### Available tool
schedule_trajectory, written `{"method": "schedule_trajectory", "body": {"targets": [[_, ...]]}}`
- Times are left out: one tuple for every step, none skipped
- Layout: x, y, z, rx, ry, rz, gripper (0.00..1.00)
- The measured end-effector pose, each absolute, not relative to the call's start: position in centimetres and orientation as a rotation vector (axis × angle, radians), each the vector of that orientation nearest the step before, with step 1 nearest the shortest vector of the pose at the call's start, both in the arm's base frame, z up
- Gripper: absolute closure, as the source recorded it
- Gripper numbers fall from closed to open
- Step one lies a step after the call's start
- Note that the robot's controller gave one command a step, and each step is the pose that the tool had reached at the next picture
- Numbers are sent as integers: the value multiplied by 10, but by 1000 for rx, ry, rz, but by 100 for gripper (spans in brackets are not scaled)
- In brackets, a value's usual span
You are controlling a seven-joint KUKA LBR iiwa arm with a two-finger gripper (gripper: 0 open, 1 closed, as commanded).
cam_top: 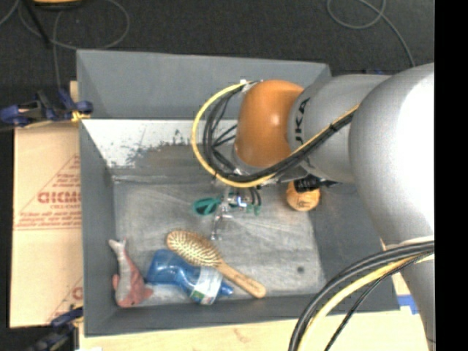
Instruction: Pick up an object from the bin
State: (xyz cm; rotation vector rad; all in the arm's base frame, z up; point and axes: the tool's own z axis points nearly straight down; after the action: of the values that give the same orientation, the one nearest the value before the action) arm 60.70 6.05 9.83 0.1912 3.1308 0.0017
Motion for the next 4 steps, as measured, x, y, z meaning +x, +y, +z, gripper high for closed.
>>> {"method": "schedule_trajectory", "body": {"targets": [[618, 76, 75, 345, 3112, 3, 100], [617, 76, 73, 343, 3115, 1, 0], [617, 76, 73, 342, 3115, 0, 0], [575, 69, 76, 249, 3114, 2, 0]]}}
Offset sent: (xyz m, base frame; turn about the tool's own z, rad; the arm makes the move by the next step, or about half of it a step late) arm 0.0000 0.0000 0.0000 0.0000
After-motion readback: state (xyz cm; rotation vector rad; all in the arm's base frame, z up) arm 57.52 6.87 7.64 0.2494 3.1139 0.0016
